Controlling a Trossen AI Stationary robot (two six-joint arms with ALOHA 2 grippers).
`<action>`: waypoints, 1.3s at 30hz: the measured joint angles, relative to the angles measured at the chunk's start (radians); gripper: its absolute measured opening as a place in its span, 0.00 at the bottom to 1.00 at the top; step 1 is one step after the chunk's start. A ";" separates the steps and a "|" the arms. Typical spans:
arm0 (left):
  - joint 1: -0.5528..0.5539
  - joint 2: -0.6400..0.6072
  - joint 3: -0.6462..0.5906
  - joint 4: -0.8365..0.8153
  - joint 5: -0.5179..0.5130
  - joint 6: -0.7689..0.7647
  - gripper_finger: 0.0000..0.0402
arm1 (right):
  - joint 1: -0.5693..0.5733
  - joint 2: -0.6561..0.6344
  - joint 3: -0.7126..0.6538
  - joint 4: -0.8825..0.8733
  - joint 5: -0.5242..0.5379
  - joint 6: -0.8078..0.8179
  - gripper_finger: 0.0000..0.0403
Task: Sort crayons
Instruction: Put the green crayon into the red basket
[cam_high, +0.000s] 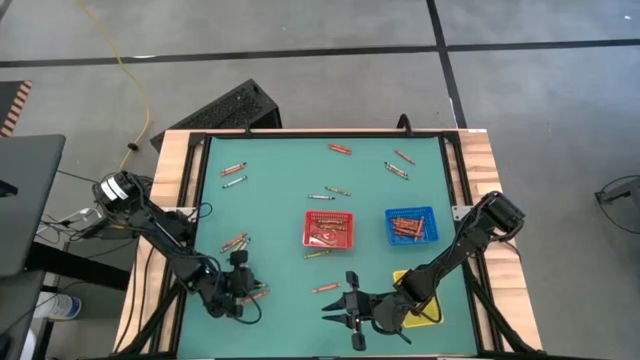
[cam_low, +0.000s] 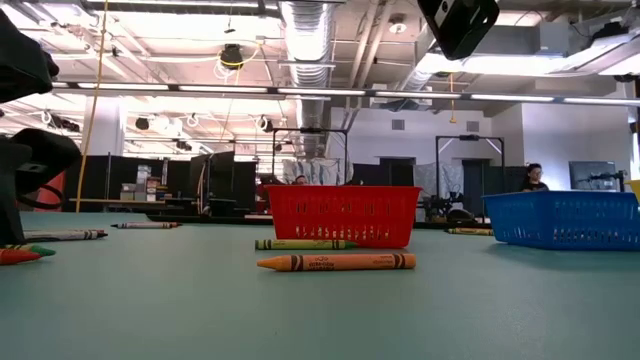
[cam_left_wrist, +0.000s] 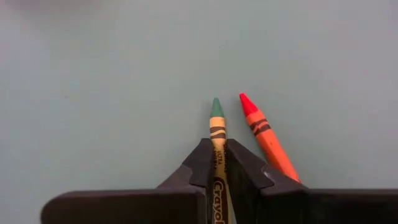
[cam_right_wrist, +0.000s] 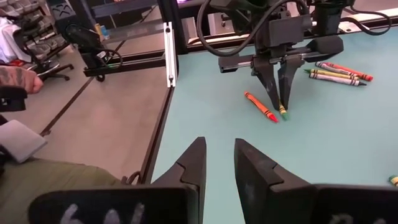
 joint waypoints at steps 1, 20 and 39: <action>0.008 0.000 0.000 0.001 0.000 0.011 0.05 | 0.000 0.000 0.000 0.000 0.000 0.000 0.20; 0.229 -0.194 -0.003 0.149 -0.008 0.390 0.04 | 0.000 0.000 0.000 -0.056 0.000 -0.002 0.20; 0.622 -0.026 0.057 0.782 0.388 0.704 0.04 | 0.045 0.000 -0.004 -0.260 0.025 -0.012 0.20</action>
